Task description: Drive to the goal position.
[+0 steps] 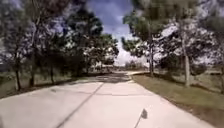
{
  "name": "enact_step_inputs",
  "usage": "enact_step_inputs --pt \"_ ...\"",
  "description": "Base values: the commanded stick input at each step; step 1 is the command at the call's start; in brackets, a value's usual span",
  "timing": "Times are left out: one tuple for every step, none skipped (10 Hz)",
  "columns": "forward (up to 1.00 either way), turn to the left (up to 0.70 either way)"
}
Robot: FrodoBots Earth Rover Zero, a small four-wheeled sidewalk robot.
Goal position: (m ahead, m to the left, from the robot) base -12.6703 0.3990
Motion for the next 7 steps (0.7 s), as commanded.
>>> enact_step_inputs --pt "0.99 0.0" --pt "0.99 0.0" --pt "0.99 0.0" --pt "0.99 0.0" --pt "0.99 0.0" --pt "0.99 0.0" --pt "0.99 0.0"
